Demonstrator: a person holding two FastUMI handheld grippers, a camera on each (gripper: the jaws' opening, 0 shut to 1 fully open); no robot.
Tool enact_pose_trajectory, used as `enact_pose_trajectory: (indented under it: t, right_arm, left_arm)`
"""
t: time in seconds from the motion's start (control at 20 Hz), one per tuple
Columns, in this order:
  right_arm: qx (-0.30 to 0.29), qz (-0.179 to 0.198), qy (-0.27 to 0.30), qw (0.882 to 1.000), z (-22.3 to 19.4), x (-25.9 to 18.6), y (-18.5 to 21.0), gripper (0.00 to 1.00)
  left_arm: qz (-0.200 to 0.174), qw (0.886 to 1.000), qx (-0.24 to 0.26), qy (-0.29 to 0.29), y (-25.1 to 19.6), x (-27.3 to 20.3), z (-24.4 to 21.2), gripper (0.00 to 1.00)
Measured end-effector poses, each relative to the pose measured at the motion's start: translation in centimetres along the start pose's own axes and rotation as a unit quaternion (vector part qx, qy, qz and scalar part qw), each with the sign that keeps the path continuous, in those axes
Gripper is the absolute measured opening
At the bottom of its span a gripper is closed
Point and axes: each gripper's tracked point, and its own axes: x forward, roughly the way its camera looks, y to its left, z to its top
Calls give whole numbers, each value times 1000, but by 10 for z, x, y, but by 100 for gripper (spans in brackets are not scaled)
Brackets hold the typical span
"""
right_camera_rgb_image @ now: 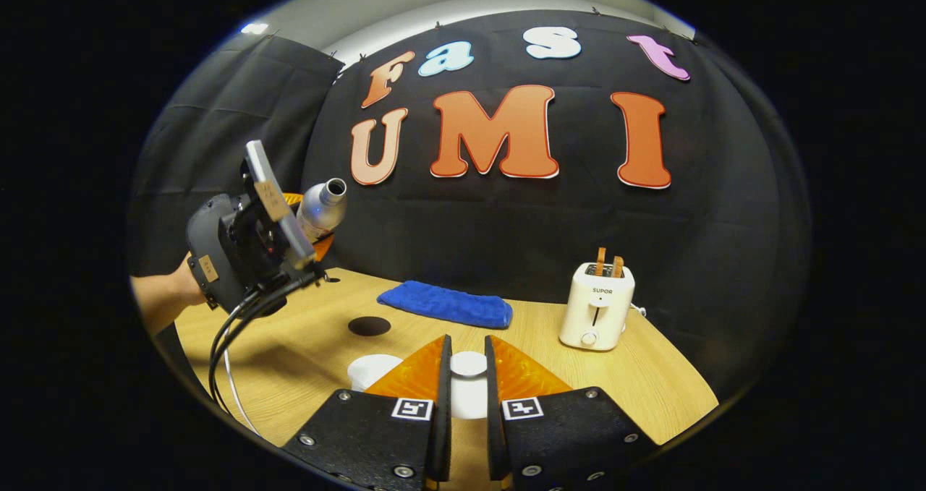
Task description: Open the teacup lid with one hand, grasp the water bottle and pour water into the teacup with the other hand; after pouring, place the water bottle on the coaster and then close the teacup lid.
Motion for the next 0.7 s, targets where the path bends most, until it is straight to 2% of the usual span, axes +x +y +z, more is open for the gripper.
enact_pose_trajectory:
  t: [0.05,0.15,0.25,0.4,0.5,0.7]
  right_arm:
    - [-2,2,-3,1000,5,4,3,21]
    - [-4,6,-9,1000,11,9,9,21]
    - [-3,11,-14,1000,15,14,14,21]
    - [-1,18,-16,1000,18,24,21,20]
    - [0,25,-13,1000,15,29,24,20]
    - [-6,25,-4,1000,10,37,26,21]
  left_arm:
    - [-4,999,-33,4,-3,3,-1,83]
    - [-14,995,-102,17,-9,8,-3,83]
    - [-22,985,-168,34,-17,16,-12,83]
    - [-43,959,-271,70,-32,30,-30,83]
    - [-76,938,-326,89,-64,21,-38,84]
    - [-98,906,-391,132,-92,40,-72,84]
